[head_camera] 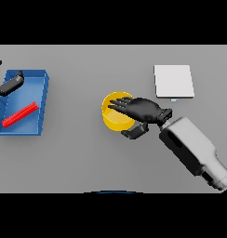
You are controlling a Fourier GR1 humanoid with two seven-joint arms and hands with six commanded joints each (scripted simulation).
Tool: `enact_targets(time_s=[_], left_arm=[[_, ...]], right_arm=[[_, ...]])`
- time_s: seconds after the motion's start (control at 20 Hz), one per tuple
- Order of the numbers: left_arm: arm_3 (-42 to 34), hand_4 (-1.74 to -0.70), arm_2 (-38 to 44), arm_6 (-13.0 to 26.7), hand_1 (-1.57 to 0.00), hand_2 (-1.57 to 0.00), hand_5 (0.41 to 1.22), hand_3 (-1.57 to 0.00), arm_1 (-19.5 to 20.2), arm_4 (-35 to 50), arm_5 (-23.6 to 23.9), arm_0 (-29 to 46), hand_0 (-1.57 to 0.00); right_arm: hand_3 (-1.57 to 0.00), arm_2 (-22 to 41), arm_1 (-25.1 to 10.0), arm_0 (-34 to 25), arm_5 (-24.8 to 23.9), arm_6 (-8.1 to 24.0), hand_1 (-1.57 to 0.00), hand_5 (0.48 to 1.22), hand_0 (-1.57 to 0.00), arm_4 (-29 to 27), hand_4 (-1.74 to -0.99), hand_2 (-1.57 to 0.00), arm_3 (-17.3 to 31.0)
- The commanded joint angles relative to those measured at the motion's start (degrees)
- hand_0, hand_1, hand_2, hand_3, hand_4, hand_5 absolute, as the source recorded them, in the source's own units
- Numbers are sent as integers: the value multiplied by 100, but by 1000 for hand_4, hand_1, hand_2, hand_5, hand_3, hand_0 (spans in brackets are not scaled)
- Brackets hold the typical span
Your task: Pick up the red beaker and tilt it to pour out 1 green nut into yellow bowl. Pick up the yellow bowl and place it on the metallic measuring scale.
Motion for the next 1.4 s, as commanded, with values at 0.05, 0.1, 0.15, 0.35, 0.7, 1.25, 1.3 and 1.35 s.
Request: enact_targets(time_s=[0.05,0.1,0.15,0.35,0.7,1.25,1.3,1.35], left_arm=[[-82,-797,19,30,1,1,734,1,43,29,23,33,1],[-52,-798,13,6,1,1,735,1,-4,26,45,34,1],[-17,-798,7,20,1,1,735,1,-26,33,10,6,1],[139,-797,9,-73,1,1,735,1,-41,-10,1,15,1],[98,-793,25,-38,1,1,722,1,-6,-3,-41,-70,1],[-244,-804,60,-17,1,1,726,1,128,88,56,116,1],[-208,-806,44,40,1,1,724,1,85,72,70,72,1],[-186,-805,37,39,1,1,725,1,82,54,72,67,1]], right_arm=[[1,103,121,-73,28,102,1,674,1,81,-1281,1,182],[1,139,152,-111,114,126,1,671,1,76,-1288,1,208],[1,171,135,-118,133,129,1,671,1,111,-1295,1,291],[1,298,177,-320,319,179,1,690,1,190,-1307,1,419],[-249,496,222,-402,373,265,-236,900,-258,375,-1387,-233,578],[-1170,479,57,-386,856,243,-1449,1193,-1457,89,-1703,-1387,410],[-1176,480,72,-409,863,310,-1474,1199,-1480,103,-1711,-1424,399],[-1181,485,53,-407,855,308,-1493,1203,-1498,98,-1717,-1453,367]])
